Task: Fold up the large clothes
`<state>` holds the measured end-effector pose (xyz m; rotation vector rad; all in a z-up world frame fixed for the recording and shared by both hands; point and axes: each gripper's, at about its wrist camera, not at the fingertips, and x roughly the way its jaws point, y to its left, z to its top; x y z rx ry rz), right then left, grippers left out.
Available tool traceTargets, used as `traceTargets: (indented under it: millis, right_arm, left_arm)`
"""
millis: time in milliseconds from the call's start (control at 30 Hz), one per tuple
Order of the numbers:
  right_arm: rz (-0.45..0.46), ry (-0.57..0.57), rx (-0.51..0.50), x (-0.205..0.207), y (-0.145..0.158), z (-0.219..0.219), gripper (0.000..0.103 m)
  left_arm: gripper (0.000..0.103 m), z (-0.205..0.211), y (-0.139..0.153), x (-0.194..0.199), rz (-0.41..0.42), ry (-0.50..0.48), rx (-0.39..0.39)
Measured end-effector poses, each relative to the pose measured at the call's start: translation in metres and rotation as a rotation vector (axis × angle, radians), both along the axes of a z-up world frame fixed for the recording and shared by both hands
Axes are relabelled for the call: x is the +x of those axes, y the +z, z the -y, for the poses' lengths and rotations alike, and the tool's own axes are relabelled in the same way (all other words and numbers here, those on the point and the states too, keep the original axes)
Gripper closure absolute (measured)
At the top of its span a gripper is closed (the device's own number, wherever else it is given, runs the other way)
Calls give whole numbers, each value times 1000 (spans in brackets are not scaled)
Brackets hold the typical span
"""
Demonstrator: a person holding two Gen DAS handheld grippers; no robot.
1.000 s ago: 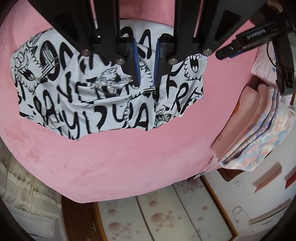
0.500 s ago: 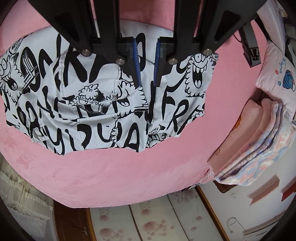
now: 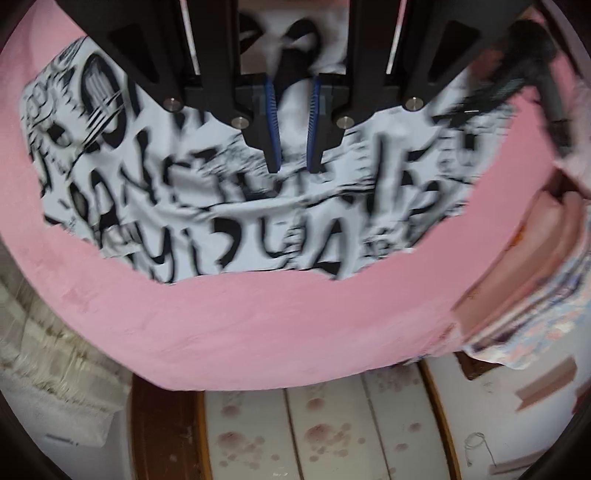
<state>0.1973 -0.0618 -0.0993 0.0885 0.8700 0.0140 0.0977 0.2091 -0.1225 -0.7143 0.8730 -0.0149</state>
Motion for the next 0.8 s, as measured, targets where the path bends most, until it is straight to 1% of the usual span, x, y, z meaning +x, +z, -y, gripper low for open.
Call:
traceTargets:
  millis: [67, 100, 133, 233, 267, 333, 400, 567, 633, 667, 733, 800]
  right_arm:
    - [-8, -4, -39, 7, -17, 7, 91]
    - [-26, -4, -49, 9, -26, 9, 96]
    - [-56, 0, -48, 11, -40, 13, 97]
    - [-143, 11, 1, 7, -79, 22, 100]
    - [-149, 8, 27, 3, -87, 26, 100]
    - [-128, 8, 55, -5, -95, 31, 100]
    - [-130, -3, 108, -7, -97, 39, 101]
    - [-158, 12, 313, -13, -94, 70, 101]
    - [-154, 21, 421, -22, -85, 93, 101]
    - [-143, 16, 454, -28, -79, 104, 101]
    - [-111, -6, 505, -42, -65, 129, 101]
    - [-71, -45, 513, -62, -48, 162, 101]
  left_arm:
    - [77, 14, 23, -1, 44, -32, 79]
    - [79, 19, 32, -1, 63, -44, 97]
    - [81, 27, 43, 0, 91, -61, 118]
    - [83, 57, 81, 1, 200, -137, 157]
    - [83, 70, 93, 2, 235, -167, 166]
    - [84, 97, 112, 2, 294, -238, 175]
    - [85, 125, 124, 2, 335, -308, 191]
    - [85, 183, 143, -1, 402, -436, 234]
    - [85, 206, 146, 5, 418, -472, 242]
    - [85, 220, 148, 7, 427, -491, 250]
    - [85, 243, 149, 10, 441, -525, 263]
    - [85, 262, 150, 7, 446, -555, 269]
